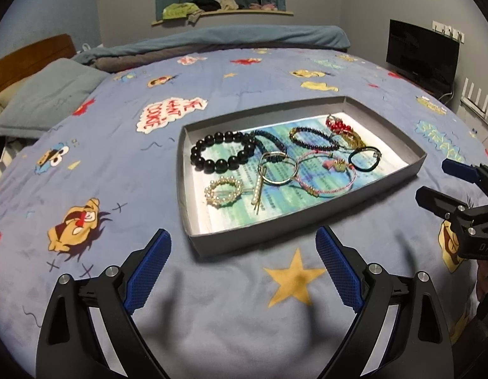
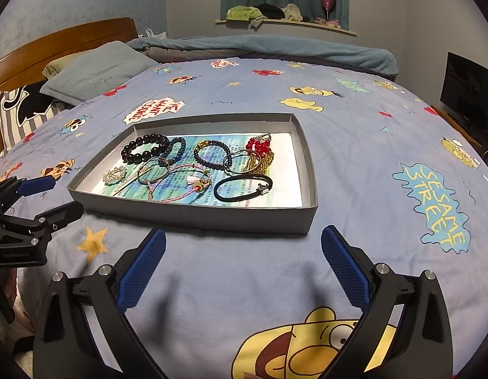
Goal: Organize jewelry
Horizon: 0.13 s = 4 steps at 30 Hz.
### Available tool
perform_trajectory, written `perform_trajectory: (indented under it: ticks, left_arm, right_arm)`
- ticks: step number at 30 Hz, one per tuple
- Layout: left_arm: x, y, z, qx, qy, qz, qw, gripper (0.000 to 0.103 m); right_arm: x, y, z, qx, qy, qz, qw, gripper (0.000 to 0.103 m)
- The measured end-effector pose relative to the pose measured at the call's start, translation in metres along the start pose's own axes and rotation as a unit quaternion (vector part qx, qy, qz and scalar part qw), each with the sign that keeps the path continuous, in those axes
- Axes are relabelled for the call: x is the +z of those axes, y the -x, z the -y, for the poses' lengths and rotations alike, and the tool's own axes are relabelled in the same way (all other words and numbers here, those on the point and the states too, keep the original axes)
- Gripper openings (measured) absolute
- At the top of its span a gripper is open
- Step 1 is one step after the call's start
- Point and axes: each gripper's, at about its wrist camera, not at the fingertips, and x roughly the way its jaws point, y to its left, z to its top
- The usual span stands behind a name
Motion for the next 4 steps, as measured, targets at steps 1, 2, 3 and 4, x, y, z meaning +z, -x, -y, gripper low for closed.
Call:
perform_trajectory:
  ticks: [1, 2, 3, 4]
  left_arm:
    - [0.0001, -0.0011, 0.0003, 0.003, -0.002, -0.002, 1.0000, 0.093]
    - [-0.0003, -0.0014, -0.0003, 0.004, -0.002, -0.002, 1.0000, 0.093]
    - [-0.0003, -0.0023, -0.0007, 0.005, -0.002, -0.003, 1.0000, 0.093]
    - [-0.0004, -0.0031, -0.0013, 0.006, -0.001, -0.004, 1.0000, 0.093]
  right_arm:
    - [-0.0003, -0.0002, 0.0002, -0.001, 0.000, 0.000, 1.000, 0.097]
    - [-0.0004, -0.0005, 0.0003, -0.001, 0.001, -0.001, 1.000, 0.097]
    - [0.0002, -0.0007, 0.0004, -0.002, 0.001, -0.002, 1.000, 0.097]
    - [0.0004, 0.0002, 0.0006, -0.003, 0.002, 0.001, 1.000, 0.097]
